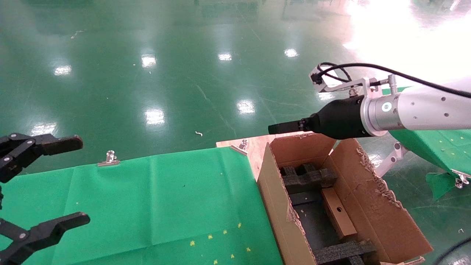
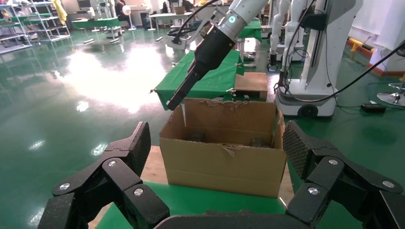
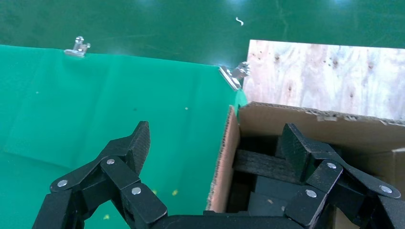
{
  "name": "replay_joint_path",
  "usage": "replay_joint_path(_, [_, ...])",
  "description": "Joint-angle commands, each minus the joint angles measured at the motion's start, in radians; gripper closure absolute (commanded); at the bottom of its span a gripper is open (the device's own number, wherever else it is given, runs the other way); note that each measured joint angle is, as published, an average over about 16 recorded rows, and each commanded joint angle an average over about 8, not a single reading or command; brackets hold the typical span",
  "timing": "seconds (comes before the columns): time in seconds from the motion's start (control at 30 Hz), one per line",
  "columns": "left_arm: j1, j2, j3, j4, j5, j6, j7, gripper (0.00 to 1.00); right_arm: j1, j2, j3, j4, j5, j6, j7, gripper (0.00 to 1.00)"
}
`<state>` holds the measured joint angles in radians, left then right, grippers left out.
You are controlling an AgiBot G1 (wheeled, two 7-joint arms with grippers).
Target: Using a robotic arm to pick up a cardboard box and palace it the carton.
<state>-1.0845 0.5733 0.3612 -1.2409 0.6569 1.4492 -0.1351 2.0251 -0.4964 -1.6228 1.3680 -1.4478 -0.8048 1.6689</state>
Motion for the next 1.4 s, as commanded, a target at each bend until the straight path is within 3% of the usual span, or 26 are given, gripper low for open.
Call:
replay_joint_path(0.03, [0.0, 0.0, 0.0, 0.0, 0.0, 0.0, 0.0, 0.0, 0.003, 0.0, 0.002, -0.001, 0.009, -0.006, -0.001, 0.0])
replay_joint_path(0.2, [0.0, 0.0, 0.0, 0.0, 0.0, 0.0, 0.0, 0.0, -0.012, -0.001, 0.007, -0.003, -0.002, -0.002, -0.002, 0.0])
replay_joint_path(0.33, [0.0, 0.0, 0.0, 0.0, 0.0, 0.0, 0.0, 0.0, -0.047, -0.005, 0.057, -0.006, 0.024, -0.027, -0.056, 0.0])
replay_joint_path(1.4, [0.0, 0.0, 0.0, 0.0, 0.0, 0.0, 0.0, 0.0, -0.538, -0.065, 0.755, -0.048, 0.4, -0.388, -0.83, 0.0])
